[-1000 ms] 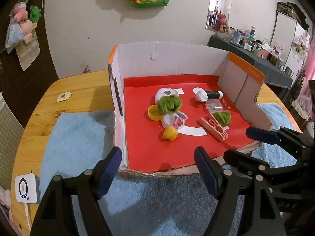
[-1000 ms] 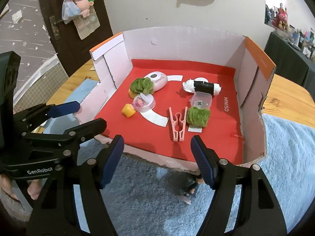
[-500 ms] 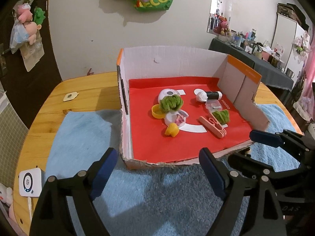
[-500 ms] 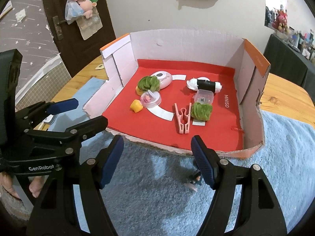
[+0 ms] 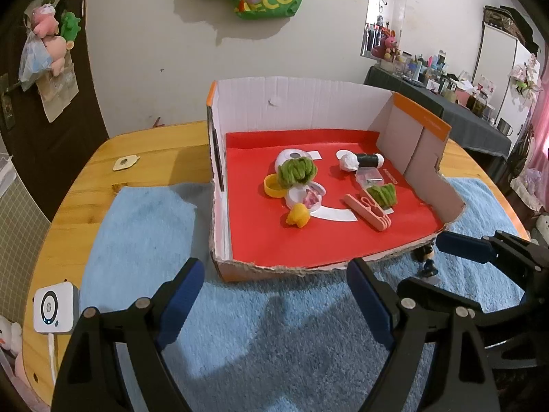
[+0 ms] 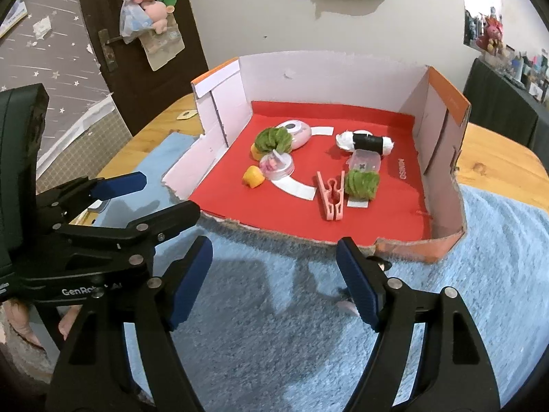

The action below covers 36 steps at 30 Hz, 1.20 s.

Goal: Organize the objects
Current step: 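Lift both open grippers out of the box back over the towel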

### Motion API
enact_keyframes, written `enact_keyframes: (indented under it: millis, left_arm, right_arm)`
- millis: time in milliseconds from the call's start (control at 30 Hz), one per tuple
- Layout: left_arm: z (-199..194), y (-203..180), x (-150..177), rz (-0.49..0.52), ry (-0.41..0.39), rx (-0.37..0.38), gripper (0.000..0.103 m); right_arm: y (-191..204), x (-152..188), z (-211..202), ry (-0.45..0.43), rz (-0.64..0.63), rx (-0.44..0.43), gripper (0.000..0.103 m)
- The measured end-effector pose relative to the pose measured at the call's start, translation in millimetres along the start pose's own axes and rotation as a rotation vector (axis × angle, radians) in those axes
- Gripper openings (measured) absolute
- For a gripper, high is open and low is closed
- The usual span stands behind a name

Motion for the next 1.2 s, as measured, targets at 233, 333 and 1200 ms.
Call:
enact_keyframes:
  millis: [233, 333, 1200]
  left_arm:
    - [1.8, 0.6, 10.0, -0.005, 0.014, -0.005, 0.091]
    - [5.9, 4.2, 16.1, -0.007, 0.027, -0.02, 0.094]
    - [42.2, 6.8, 42.8, -0.05, 0.117, -0.009, 0.1]
  right_arm:
    - [1.9, 9.8, 1.5, 0.017, 0.021, -0.017, 0.074]
    - [3.2, 15.2, 5.3, 0.03, 0.025, -0.022, 0.074]
    - [-8.0, 46.6, 31.2, 0.119, 0.044, -0.001, 0.076]
Point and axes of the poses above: each gripper's, at about its wrist camera, not at the fingertips, and z roughly the way its jaws point, y to its left, x to its underside, the point moved 10 cm from there along z, roughly the way its jaws point, and after that the axes turned 10 degrees about x, right-handed, at the moved point
